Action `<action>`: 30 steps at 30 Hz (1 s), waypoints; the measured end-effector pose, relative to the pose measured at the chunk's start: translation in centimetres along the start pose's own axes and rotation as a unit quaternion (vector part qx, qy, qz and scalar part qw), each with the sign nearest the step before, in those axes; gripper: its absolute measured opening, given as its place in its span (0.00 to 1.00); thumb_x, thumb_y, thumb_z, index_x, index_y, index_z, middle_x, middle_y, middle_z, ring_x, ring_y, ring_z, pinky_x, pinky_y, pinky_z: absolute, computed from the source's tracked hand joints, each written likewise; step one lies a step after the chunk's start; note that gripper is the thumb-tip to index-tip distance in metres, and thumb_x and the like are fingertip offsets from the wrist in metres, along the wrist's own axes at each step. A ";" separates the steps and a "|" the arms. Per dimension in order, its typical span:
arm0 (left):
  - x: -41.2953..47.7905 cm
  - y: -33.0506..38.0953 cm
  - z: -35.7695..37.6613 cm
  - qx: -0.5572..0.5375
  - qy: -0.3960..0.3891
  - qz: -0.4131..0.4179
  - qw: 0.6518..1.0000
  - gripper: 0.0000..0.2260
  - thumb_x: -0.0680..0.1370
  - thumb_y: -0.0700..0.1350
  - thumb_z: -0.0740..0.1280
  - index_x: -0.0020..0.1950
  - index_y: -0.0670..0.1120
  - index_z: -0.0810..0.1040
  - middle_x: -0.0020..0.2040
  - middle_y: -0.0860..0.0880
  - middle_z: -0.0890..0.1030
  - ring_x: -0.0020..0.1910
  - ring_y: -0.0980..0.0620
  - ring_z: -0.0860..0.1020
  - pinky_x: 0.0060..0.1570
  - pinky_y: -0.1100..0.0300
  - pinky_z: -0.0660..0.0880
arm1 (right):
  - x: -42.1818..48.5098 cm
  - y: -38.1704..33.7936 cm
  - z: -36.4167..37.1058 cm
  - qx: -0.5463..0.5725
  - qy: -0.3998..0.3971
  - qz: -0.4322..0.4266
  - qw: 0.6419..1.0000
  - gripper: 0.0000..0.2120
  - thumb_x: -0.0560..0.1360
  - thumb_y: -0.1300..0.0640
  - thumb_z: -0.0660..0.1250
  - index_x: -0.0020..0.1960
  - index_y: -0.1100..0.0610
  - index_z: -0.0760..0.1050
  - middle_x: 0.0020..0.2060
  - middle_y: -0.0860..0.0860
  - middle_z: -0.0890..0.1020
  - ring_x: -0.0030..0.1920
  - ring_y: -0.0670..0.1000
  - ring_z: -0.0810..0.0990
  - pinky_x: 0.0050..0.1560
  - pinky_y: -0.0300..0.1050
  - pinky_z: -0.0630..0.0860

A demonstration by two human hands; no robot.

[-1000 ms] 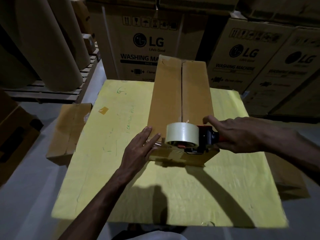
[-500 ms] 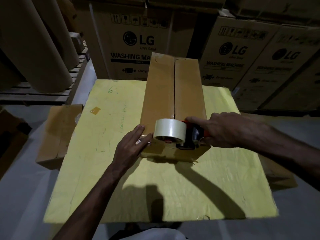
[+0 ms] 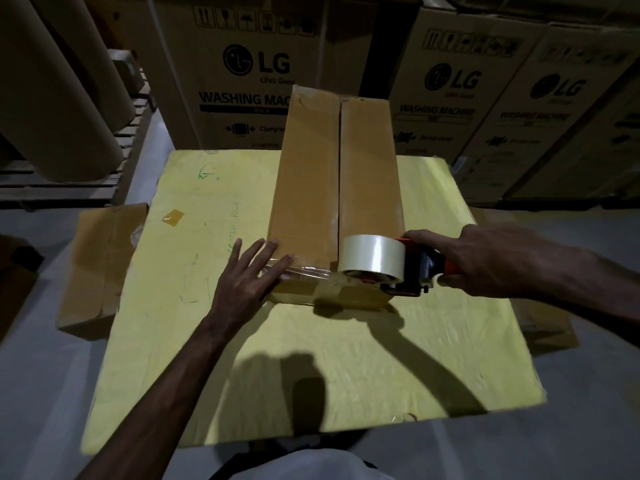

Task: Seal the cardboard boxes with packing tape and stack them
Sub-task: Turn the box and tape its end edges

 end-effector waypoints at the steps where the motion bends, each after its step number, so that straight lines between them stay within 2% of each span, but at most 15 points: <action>1: 0.0 -0.2 -0.1 0.008 0.004 0.002 1.000 0.21 0.79 0.48 0.75 0.72 0.47 0.80 0.71 0.39 0.78 0.68 0.35 0.77 0.75 0.33 0.62 | -0.4 0.6 0.2 -0.002 -0.002 0.005 1.000 0.39 0.82 0.39 0.61 0.79 0.35 0.35 0.36 0.45 0.65 0.33 0.44 0.70 0.30 0.39 0.68; 5: 0.4 -0.4 -0.7 0.044 0.012 0.001 0.999 0.18 0.82 0.52 0.71 0.70 0.50 0.81 0.71 0.42 0.79 0.66 0.36 0.79 0.73 0.28 0.60 | -1.5 1.9 1.1 -0.003 -0.013 0.024 1.000 0.39 0.82 0.39 0.61 0.79 0.34 0.35 0.34 0.44 0.66 0.33 0.43 0.71 0.30 0.38 0.66; 8: 0.4 0.2 -1.1 0.037 0.008 -0.039 0.999 0.18 0.83 0.52 0.69 0.72 0.49 0.79 0.73 0.44 0.77 0.70 0.37 0.76 0.74 0.26 0.57 | -1.8 2.0 1.8 0.003 0.006 0.026 1.000 0.37 0.82 0.37 0.59 0.78 0.34 0.34 0.34 0.44 0.65 0.35 0.45 0.74 0.34 0.41 0.73; 10: 0.3 1.6 -1.0 0.036 0.003 -0.044 0.998 0.21 0.83 0.52 0.67 0.75 0.47 0.76 0.75 0.44 0.75 0.74 0.39 0.72 0.75 0.27 0.55 | -2.0 2.2 2.0 0.009 0.013 0.029 0.999 0.37 0.82 0.36 0.58 0.78 0.34 0.33 0.34 0.44 0.64 0.35 0.46 0.73 0.36 0.43 0.73; 13: 1.1 5.5 0.4 0.023 -0.041 -0.009 0.999 0.31 0.81 0.58 0.66 0.80 0.44 0.67 0.79 0.43 0.70 0.78 0.42 0.67 0.79 0.35 0.52 | -2.3 2.4 1.4 -0.005 0.029 0.029 0.999 0.37 0.83 0.37 0.57 0.77 0.34 0.32 0.35 0.44 0.62 0.33 0.45 0.67 0.34 0.42 0.72; 15: 2.5 8.3 1.9 0.003 -0.077 0.001 0.997 0.36 0.80 0.61 0.67 0.81 0.43 0.63 0.80 0.42 0.66 0.79 0.43 0.65 0.80 0.38 0.51 | -2.5 2.5 0.8 -0.015 0.036 0.025 0.999 0.37 0.83 0.38 0.57 0.77 0.33 0.32 0.34 0.44 0.62 0.33 0.45 0.70 0.36 0.44 0.77; 18: 4.8 11.6 3.7 -0.012 -0.097 0.003 0.995 0.36 0.77 0.55 0.74 0.78 0.38 0.68 0.78 0.39 0.69 0.78 0.41 0.67 0.79 0.41 0.54 | -2.6 2.6 -0.3 -0.039 0.047 0.023 0.998 0.36 0.82 0.38 0.58 0.77 0.33 0.35 0.33 0.45 0.62 0.34 0.48 0.73 0.37 0.47 0.79; 20: 5.6 12.1 4.1 -0.013 -0.088 -0.002 0.996 0.33 0.73 0.45 0.79 0.74 0.36 0.74 0.75 0.39 0.74 0.74 0.40 0.73 0.76 0.43 0.61 | -2.5 2.6 -0.6 -0.050 0.050 0.026 0.997 0.35 0.83 0.39 0.58 0.78 0.34 0.35 0.33 0.45 0.62 0.32 0.47 0.69 0.36 0.46 0.77; 22: 5.5 11.7 4.2 -0.015 -0.083 0.002 0.996 0.32 0.70 0.39 0.81 0.72 0.37 0.76 0.74 0.39 0.75 0.72 0.39 0.75 0.73 0.44 0.67 | -2.4 2.7 -0.5 -0.052 0.047 0.029 0.997 0.35 0.83 0.40 0.58 0.77 0.33 0.36 0.34 0.46 0.63 0.32 0.47 0.70 0.37 0.46 0.79; 26: 5.0 10.9 4.1 -0.003 -0.075 0.013 0.997 0.34 0.71 0.36 0.81 0.75 0.40 0.74 0.76 0.41 0.73 0.73 0.40 0.73 0.72 0.44 0.69 | -2.8 3.4 0.6 -0.033 0.037 0.037 0.998 0.36 0.82 0.39 0.60 0.76 0.32 0.36 0.33 0.46 0.67 0.35 0.49 0.77 0.38 0.49 0.82; 30: 4.6 10.9 4.2 -0.005 -0.066 0.023 0.998 0.34 0.72 0.35 0.79 0.76 0.41 0.72 0.76 0.41 0.73 0.73 0.39 0.74 0.70 0.43 0.70 | -3.0 3.7 1.3 -0.007 0.034 0.033 0.999 0.38 0.81 0.39 0.62 0.74 0.30 0.34 0.33 0.45 0.67 0.34 0.47 0.75 0.35 0.46 0.78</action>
Point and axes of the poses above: each hand's wrist, its own x-axis towards the middle knuckle, its own z-axis out of the palm, y = z × x, the point moved 7 cm from there along x, towards the middle knuckle
